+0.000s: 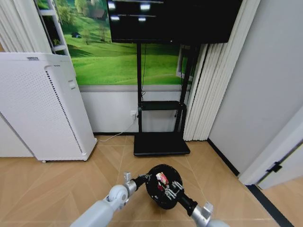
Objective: Pick up the trash bin and place the garbage on the floor into it.
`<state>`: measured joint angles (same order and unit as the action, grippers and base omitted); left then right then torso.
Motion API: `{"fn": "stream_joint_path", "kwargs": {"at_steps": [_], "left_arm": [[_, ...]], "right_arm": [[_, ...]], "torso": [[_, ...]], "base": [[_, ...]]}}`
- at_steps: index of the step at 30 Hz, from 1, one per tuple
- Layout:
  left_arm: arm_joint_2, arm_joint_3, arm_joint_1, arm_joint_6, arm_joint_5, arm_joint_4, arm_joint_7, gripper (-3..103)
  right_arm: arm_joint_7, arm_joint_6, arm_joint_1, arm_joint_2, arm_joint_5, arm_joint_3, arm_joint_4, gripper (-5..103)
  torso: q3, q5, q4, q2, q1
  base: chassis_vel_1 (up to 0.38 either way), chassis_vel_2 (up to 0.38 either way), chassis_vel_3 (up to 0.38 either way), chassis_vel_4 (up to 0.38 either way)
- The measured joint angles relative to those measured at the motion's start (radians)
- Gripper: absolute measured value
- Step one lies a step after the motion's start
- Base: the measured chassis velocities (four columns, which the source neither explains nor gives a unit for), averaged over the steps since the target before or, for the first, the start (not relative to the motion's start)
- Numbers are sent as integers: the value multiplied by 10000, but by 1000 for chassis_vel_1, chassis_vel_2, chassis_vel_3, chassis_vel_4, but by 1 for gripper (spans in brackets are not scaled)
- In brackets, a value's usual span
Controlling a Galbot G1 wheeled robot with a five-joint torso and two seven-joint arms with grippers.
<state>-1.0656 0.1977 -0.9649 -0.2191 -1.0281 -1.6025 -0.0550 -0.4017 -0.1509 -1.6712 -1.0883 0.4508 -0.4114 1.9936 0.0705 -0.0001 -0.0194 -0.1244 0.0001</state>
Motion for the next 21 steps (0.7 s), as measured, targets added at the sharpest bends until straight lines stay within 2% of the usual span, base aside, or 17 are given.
{"fn": "stream_joint_path", "kwargs": {"at_steps": [2, 4, 5, 6, 8, 10, 11, 12, 13, 14, 16, 17, 18, 19, 20, 21], "left_arm": [[110, -266, -185, -15, -8, -225, -4, 7], [130, -335, -227, -19, -13, -278, -3, 7], [207, -662, -431, -58, -18, -544, 60, 7], [239, -866, -555, -85, -16, -703, 122, 7], [278, -1150, -719, -114, -20, -925, 215, 7], [460, -2116, -1300, -193, -169, -1781, 608, 7], [460, -2116, -1300, -193, -169, -1781, 608, 7], [598, -2886, -1856, -268, -328, -2416, 917, 7], [659, -3520, -2372, -303, -436, -2888, 1134, 7], [659, -3520, -2372, -303, -436, -2888, 1134, 7], [652, -4883, -3560, -408, -499, -3686, 1661, 7], [616, -5265, -3904, -456, -496, -3887, 1877, 7], [616, -5265, -3904, -456, -496, -3887, 1877, 7], [449, -6206, -4759, -600, -322, -4381, 2484, 7], [354, -6674, -5180, -652, -199, -4611, 2689, 7], [127, -7576, -5858, -782, -36, -5025, 2963, 7]], "right_arm": [[-13, -27, -40, -116, 19, 0, 47, 67], [-13, -43, -54, -142, 24, -3, 58, 67], [12, -103, -104, -239, 91, -32, 97, 78], [93, -120, -124, -304, 133, -60, 145, 84], [263, -132, -148, -397, 202, -117, 230, 84], [754, -145, -236, -600, 326, -332, 459, 94], [754, -145, -236, -600, 326, -332, 459, 94], [1169, -168, -326, -758, 345, -499, 591, 99], [1450, -147, -426, -898, 334, -659, 711, 100], [1450, -147, -426, -898, 334, -659, 711, 100], [1814, -40, -653, -1165, 316, -912, 943, 100], [1885, -7, -706, -1245, 313, -970, 1005, 100], [1885, -7, -706, -1245, 313, -970, 1005, 100], [2027, 56, -831, -1441, 301, -1103, 1180, 100], [2100, 76, -892, -1559, 286, -1168, 1276, 100], [2177, 109, -978, -1700, 252, -1226, 1414, 100]], "torso": [[-1, 0, -1, 0, 0], [-1, 0, -1, -1, 0], [0, -1, -2, 0, 0], [0, -1, -4, -1, 0], [0, -1, -3, 0, 0], [0, -2, -2, -2, 0], [0, -2, -2, -2, 0], [-1, 0, 0, -3, -1], [-1, -1, -2, -3, 0], [-1, -1, -2, -3, 0], [-1, -3, -2, -3, 0], [-2, -1, 0, -3, -1], [-2, -1, 0, -3, -1], [-2, -2, 3, -3, -1], [-2, -3, 2, -3, -1], [-2, -3, 2, -3, 0]], "base": [[0, 0, 0, 0], [0, 0, 0, 0], [0, 0, 0, 0], [0, 0, 0, 0], [0, 0, 0, 0], [0, 0, 0, 0], [0, 0, 0, 0], [0, 0, 0, 0], [0, 0, 0, 0], [0, 0, 0, 0], [0, 0, 0, 0], [0, 0, 0, 0], [0, 0, 0, 0], [0, 0, 0, 0], [0, 0, 0, 0], [0, 0, 0, 0]]}}
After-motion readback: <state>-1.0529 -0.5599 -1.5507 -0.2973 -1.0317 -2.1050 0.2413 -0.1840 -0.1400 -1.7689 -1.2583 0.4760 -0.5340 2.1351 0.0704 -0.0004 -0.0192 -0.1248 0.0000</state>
